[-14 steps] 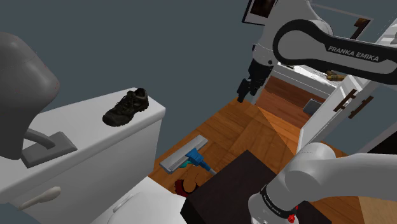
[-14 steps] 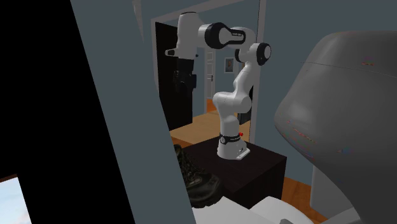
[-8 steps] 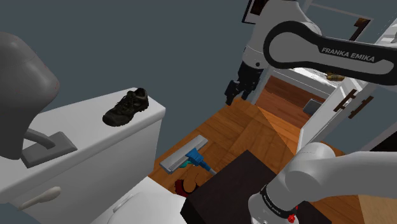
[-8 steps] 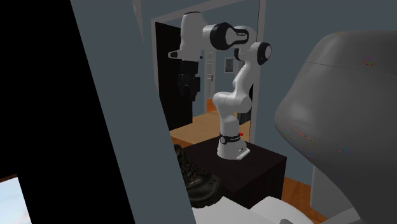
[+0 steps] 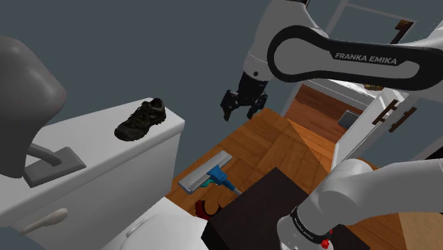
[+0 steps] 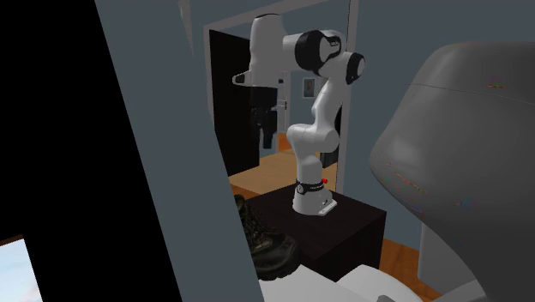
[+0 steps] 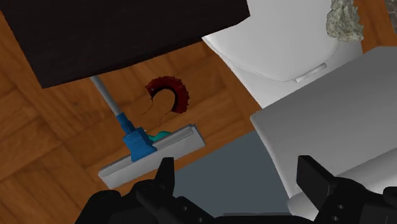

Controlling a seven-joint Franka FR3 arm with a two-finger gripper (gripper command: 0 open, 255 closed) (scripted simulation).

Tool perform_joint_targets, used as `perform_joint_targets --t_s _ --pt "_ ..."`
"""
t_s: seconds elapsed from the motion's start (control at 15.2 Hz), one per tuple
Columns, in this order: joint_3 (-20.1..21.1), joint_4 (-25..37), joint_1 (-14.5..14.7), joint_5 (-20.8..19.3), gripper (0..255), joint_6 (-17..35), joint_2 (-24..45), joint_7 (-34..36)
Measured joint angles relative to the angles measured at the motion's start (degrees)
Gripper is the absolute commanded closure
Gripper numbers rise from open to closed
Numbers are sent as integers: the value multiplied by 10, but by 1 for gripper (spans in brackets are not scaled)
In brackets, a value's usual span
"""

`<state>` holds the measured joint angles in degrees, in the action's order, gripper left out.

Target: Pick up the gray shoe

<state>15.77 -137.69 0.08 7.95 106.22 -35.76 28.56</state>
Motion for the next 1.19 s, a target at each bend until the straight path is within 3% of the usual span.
perform_joint_targets --t_s 0.26,0.59,0.92,1.19 --pt "45 34 -6 27 0 36 52 93" --pt "101 99 -24 32 0 88 144 211" --pt "152 185 -41 4 0 125 245 339" --pt "179 267 -47 -46 0 146 336 444"
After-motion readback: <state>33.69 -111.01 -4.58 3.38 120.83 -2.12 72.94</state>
